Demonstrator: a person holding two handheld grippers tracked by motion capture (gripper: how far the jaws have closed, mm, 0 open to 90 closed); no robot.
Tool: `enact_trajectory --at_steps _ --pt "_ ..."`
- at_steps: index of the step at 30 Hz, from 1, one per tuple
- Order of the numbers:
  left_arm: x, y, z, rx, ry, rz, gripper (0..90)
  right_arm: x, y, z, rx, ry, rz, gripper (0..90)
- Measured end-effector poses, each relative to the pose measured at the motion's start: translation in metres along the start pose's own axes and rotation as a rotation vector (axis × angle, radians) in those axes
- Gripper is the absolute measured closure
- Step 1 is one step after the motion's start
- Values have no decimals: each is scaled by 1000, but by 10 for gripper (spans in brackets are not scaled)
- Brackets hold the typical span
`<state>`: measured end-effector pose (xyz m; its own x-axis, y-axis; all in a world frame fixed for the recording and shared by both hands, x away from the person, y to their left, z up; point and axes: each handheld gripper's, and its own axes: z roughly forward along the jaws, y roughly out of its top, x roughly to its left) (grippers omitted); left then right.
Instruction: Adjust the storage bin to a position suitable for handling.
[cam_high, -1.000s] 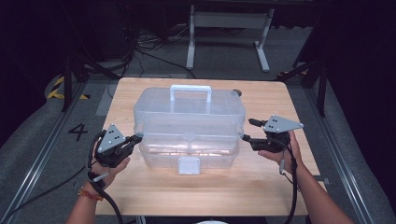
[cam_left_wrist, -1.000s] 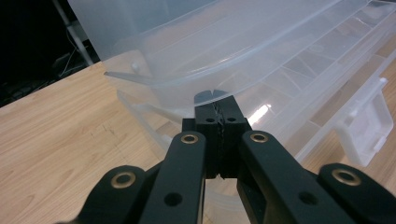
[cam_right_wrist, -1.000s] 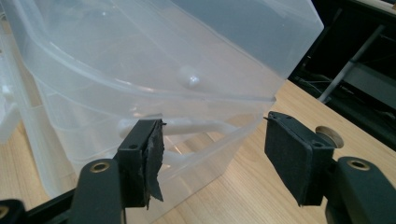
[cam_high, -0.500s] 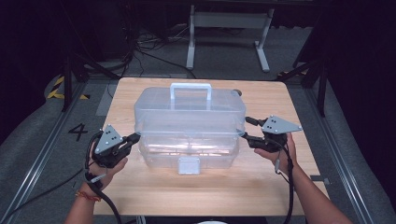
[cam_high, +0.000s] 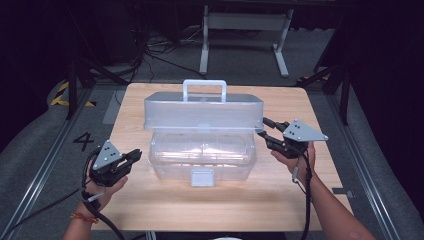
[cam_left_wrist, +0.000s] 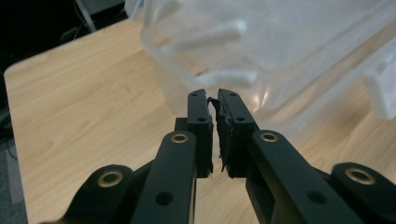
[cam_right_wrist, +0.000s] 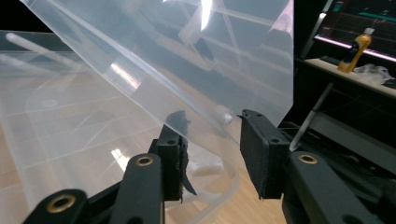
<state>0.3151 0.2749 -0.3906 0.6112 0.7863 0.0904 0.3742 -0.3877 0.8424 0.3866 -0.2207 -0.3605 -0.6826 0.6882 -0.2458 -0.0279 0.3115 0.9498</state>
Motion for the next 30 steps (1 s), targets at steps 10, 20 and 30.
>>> enact_trajectory --at_steps 10,20,30 --pt "6 -41 7 135 -27 -4 791 0 8 7 -47 -73 30 691" --pt "12 -75 22 211 -83 -87 723 2 21 19 -73 -203 -7 710" --pt "13 -85 25 207 -95 -127 657 -4 29 28 -77 -256 -31 734"
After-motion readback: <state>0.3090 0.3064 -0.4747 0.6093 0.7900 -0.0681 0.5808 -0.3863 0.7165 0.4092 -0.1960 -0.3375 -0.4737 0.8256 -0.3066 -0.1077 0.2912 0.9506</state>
